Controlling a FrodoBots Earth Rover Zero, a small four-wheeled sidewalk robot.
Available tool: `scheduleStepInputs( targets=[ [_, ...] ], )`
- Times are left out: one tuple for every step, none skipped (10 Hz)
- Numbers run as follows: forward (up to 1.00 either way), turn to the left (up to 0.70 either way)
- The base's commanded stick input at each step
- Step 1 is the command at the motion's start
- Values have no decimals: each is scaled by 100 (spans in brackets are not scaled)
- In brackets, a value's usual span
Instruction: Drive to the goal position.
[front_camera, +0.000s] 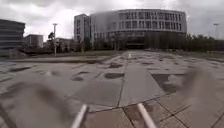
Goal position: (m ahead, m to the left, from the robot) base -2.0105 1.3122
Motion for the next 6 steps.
scheduleStepInputs(
  targets=[
    [100, -27],
    [100, -27],
    [100, -27],
    [100, -27],
    [100, -27],
    [100, -27]
  ],
)
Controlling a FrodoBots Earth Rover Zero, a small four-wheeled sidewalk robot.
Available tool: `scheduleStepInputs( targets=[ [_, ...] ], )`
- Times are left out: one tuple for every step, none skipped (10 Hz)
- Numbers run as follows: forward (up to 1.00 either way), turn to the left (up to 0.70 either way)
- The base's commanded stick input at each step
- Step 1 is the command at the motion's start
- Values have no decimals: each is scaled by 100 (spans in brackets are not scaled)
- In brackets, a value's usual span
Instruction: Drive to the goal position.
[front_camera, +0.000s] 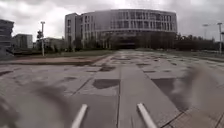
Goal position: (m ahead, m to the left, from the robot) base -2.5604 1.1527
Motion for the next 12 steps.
scheduleStepInputs(
  targets=[
    [100, -27],
    [100, -27],
    [100, -27],
    [100, -27],
    [100, -27],
    [100, -27],
    [100, -8],
    [100, 0],
    [100, 0],
    [100, 0],
    [100, 0],
    [100, 0]
  ],
)
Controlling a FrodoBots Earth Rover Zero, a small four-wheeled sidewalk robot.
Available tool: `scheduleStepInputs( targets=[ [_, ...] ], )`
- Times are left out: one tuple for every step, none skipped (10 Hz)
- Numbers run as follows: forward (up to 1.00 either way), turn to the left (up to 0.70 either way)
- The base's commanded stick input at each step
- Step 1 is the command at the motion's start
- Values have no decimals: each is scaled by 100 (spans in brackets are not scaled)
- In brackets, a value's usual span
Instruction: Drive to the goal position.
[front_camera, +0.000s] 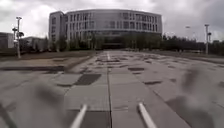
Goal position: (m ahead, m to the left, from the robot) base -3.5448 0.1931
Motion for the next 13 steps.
scheduleStepInputs(
  targets=[
    [100, 0],
    [100, 0],
    [100, 0],
    [100, 0],
    [100, 0],
    [100, 0],
    [100, 0],
    [100, 0],
    [100, 0],
    [100, 0],
    [100, -27],
    [100, -27],
    [100, -27]
  ],
)
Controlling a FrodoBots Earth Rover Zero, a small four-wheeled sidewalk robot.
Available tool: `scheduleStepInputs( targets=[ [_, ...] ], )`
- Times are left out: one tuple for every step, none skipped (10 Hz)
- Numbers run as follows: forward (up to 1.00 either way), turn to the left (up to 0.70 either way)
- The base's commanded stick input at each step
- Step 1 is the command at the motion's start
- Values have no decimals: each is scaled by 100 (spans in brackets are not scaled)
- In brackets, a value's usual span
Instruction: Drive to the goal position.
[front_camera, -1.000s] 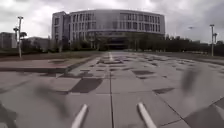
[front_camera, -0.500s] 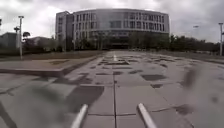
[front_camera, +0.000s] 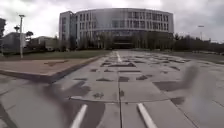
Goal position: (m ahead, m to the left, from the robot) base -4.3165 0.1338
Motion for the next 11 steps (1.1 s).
scheduleStepInputs(
  targets=[
    [100, -27],
    [100, -27],
    [100, -27],
    [100, -27],
    [100, -27],
    [100, -27],
    [100, -27],
    [100, -27],
    [100, -27],
    [100, -27],
    [100, -27]
  ],
)
